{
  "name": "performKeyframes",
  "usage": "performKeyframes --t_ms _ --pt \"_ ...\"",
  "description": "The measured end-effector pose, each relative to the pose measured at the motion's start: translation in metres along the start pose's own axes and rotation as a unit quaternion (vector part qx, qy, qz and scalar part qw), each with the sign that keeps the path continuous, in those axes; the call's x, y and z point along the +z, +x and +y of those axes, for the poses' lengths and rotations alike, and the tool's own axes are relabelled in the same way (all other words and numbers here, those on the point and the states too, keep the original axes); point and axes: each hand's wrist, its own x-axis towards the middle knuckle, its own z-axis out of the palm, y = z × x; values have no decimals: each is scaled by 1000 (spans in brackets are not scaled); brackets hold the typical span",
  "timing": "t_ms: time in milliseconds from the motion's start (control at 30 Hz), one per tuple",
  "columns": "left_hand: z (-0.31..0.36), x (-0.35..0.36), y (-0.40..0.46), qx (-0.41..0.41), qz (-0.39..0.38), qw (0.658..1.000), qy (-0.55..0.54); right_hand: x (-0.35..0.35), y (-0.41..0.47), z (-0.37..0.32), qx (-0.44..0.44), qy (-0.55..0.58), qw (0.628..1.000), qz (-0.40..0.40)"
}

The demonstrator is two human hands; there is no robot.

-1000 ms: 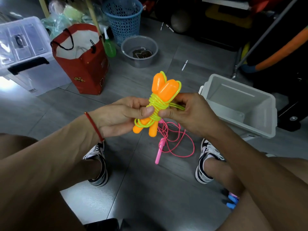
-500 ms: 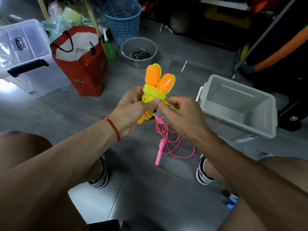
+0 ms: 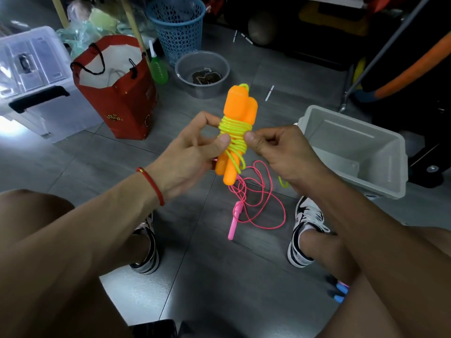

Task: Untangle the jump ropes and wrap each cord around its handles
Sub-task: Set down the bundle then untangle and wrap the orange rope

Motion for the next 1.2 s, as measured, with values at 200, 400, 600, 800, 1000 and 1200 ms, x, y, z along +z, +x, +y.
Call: performKeyframes --t_ms 200,400,600,800,1000,1200 --pt "2 -3 -1 -15 15 994 104 3 -4 4 27 -78 996 -46" --pt "-13 4 2 60 89 912 395 22 -10 -4 108 -152 982 8" --pt "-20 11 5 115 132 865 470 28 -10 -10 127 -69 989 10" --pt "-7 -3 4 -36 58 995 76 16 -2 -6 13 -109 993 -36" --pt "-7 -16 2 -129 -84 986 -71 15 -3 -5 11 40 990 -133" --pt "-8 -13 3 -111 83 989 52 26 -1 3 20 -98 995 -17"
